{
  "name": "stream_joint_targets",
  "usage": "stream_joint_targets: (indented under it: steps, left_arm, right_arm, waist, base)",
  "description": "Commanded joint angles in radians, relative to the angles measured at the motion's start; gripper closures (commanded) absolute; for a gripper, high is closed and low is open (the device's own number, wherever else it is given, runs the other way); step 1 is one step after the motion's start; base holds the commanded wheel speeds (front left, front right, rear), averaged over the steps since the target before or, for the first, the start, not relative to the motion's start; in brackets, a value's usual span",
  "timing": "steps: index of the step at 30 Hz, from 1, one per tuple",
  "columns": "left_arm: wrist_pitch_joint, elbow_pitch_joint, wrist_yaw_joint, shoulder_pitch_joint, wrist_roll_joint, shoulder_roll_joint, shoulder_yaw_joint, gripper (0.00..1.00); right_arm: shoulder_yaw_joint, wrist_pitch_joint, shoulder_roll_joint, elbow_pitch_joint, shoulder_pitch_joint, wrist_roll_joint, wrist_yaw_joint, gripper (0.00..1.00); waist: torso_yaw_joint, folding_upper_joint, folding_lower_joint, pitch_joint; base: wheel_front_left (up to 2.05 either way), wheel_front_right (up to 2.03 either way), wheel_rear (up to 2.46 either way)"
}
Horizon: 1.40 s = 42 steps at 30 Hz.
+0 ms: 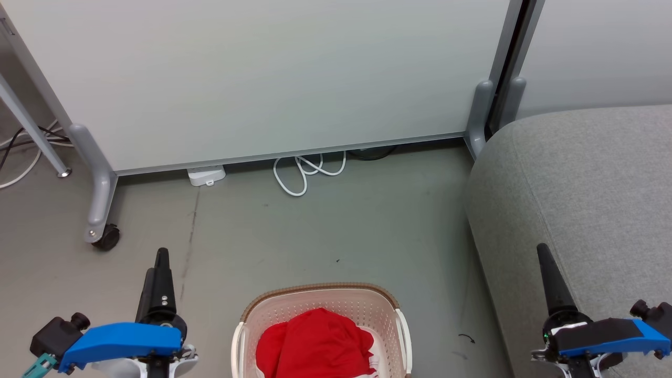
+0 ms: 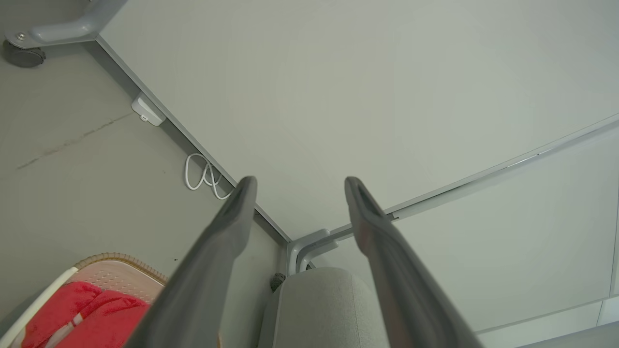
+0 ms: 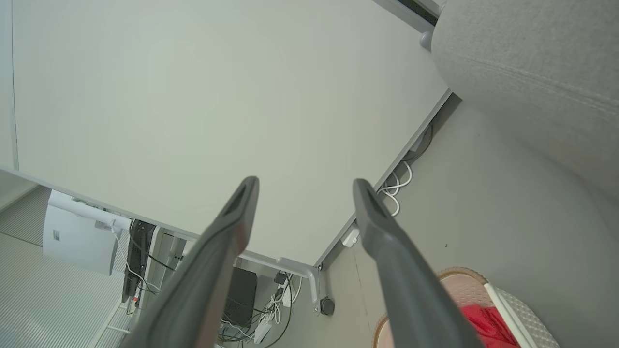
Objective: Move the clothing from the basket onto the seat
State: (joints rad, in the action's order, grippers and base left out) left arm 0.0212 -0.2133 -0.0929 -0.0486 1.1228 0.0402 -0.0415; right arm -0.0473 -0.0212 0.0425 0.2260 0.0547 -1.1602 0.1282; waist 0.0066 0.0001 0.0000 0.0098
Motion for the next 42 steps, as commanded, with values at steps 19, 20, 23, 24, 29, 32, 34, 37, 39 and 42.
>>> stream_joint_targets:
  steps: [19, 20, 23, 24, 29, 32, 34, 37, 39, 42]
  left_arm:
    - [0.072, 0.005, 0.049, -0.036, -0.354, 0.009, 0.077, 0.0]
    - [0.075, 0.004, 0.05, -0.036, -0.368, 0.009, 0.079, 0.0]
    - [0.084, 0.002, 0.055, -0.037, -0.409, 0.01, 0.086, 0.0]
    - [0.088, 0.002, 0.056, -0.038, -0.422, 0.01, 0.089, 0.0]
    - [0.102, 0.001, 0.063, -0.04, -0.49, 0.01, 0.1, 0.0]
    - [0.11, 0.002, 0.065, -0.041, -0.529, 0.01, 0.105, 0.0]
    - [0.117, 0.002, 0.067, -0.041, -0.556, 0.01, 0.109, 0.0]
    - [0.125, 0.004, 0.071, -0.041, -0.592, 0.01, 0.115, 0.0]
    - [0.129, 0.004, 0.074, -0.042, -0.614, 0.01, 0.12, 0.0]
    - [0.137, 0.005, 0.077, -0.044, -0.647, 0.01, 0.127, 0.0]
  right_arm:
    - [0.039, -0.072, 0.007, -0.043, 0.011, 0.352, 0.002, 0.0]
    - [0.04, -0.075, 0.007, -0.043, 0.011, 0.368, 0.002, 0.0]
    - [0.045, -0.084, 0.007, -0.041, 0.011, 0.416, 0.002, 0.0]
    - [0.047, -0.088, 0.007, -0.041, 0.011, 0.43, 0.002, 0.0]
    - [0.054, -0.102, 0.008, -0.035, 0.011, 0.501, 0.002, 0.0]
    - [0.057, -0.11, 0.008, -0.031, 0.013, 0.541, 0.002, 0.0]
    - [0.059, -0.117, 0.008, -0.029, 0.013, 0.566, 0.002, 0.0]
    - [0.062, -0.125, 0.008, -0.028, 0.013, 0.603, 0.002, 0.0]
    - [0.062, -0.129, 0.008, -0.028, 0.013, 0.626, 0.003, 0.0]
    - [0.063, -0.137, 0.009, -0.029, 0.014, 0.662, 0.003, 0.0]
  waist:
    - [0.005, -0.0001, 0.0, 0.002]
    - [0.005, -0.0001, 0.0, 0.002]
    - [0.005, -0.0001, 0.0, 0.002]
    - [0.006, -0.0001, 0.0, 0.001]
    - [0.007, -0.0001, 0.0, 0.001]
    - [0.008, -0.0001, 0.0, 0.001]
    - [0.009, -0.0001, 0.0, 0.0]
    - [0.01, -0.0001, 0.0, 0.0]
    - [0.011, -0.0001, 0.0, 0.0]
    - [0.012, -0.0001, 0.0, 0.001]
  base:
    - [0.0, 0.0, 0.0]
    - [0.0, 0.0, 0.0]
    - [0.0, 0.0, 0.0]
    - [0.0, 0.0, 0.0]
    - [0.0, 0.0, 0.0]
    - [0.0, 0.0, 0.0]
    - [0.0, 0.0, 0.0]
    - [0.0, 0.0, 0.0]
    - [0.0, 0.0, 0.0]
    - [0.0, 0.0, 0.0]
